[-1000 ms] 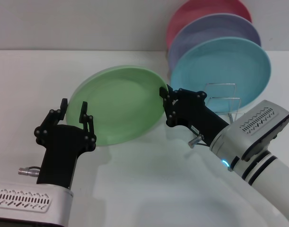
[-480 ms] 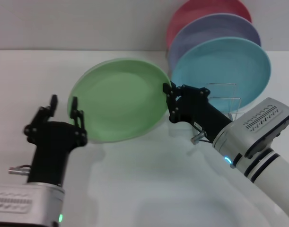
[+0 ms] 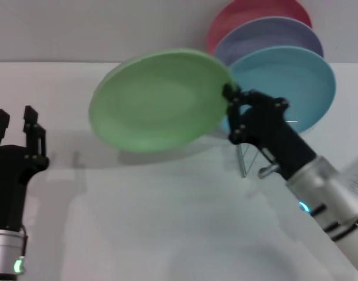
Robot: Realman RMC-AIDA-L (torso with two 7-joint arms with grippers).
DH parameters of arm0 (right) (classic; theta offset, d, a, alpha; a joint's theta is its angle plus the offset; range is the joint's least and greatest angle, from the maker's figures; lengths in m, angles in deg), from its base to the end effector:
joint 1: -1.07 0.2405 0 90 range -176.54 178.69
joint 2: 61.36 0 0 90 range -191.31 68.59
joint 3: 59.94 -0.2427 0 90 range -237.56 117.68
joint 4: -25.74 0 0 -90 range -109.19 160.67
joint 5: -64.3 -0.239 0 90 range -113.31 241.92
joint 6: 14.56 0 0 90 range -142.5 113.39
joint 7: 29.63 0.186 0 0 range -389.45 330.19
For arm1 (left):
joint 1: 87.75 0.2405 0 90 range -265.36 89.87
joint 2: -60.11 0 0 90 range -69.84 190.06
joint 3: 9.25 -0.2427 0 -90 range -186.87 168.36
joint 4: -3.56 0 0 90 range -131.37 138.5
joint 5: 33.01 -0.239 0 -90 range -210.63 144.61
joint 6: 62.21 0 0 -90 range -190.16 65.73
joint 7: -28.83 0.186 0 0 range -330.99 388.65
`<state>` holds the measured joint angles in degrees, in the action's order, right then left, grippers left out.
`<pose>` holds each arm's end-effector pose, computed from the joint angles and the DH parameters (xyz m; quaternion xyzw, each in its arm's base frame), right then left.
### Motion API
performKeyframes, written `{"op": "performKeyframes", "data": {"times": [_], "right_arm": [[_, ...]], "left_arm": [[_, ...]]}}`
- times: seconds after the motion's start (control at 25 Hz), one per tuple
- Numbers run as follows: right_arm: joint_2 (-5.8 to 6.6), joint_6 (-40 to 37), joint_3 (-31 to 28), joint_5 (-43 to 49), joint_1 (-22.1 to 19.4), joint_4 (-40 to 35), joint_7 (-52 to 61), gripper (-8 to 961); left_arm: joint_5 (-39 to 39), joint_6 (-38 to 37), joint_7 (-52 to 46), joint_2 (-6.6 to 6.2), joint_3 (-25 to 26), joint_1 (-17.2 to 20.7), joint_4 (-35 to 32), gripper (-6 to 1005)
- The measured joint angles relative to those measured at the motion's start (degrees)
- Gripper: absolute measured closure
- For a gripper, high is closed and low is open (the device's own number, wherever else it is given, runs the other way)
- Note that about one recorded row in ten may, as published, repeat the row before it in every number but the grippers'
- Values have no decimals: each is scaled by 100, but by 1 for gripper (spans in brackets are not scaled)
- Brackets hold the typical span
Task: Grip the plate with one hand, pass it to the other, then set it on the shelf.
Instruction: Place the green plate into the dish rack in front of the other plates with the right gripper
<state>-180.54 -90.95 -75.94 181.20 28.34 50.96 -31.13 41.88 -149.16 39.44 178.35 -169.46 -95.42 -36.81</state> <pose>0.2025 0.3390 -0.1100 -0.7724 0.1198 0.4146 0.4660 -0.2597 0.2729 -0.0600 -0.6010 -0.2475 -0.4212 0.6326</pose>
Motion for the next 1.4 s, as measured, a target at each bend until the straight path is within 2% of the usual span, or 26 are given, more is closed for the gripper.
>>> {"op": "performKeyframes", "data": {"times": [0.12,0.24,0.32,0.52,0.72,0.92,1.4], "right_arm": [[11,-766,-8,0,-330,17,-14,931],[36,-1527,-46,-3,-693,-19,-16,931],[59,-1983,-127,-33,-942,-193,-16,931],[75,-2519,-262,-44,-1168,-789,21,931],[74,-2607,-474,-51,-1195,-1387,130,931],[35,-2570,-625,-57,-1034,-1967,509,931],[34,-2009,-610,-35,-892,-2179,564,932]], "left_arm": [[-15,-80,-1330,34,6,-223,867,563],[-73,-101,-2079,33,8,-361,1340,521],[-119,-141,-2272,32,9,-424,1474,493],[-188,-115,-2246,51,9,-525,1548,423],[-290,141,-2246,54,5,-609,1537,263],[-295,314,-2247,69,-3,-622,1466,268],[-291,439,-2251,77,-1,-681,1349,270]]}}
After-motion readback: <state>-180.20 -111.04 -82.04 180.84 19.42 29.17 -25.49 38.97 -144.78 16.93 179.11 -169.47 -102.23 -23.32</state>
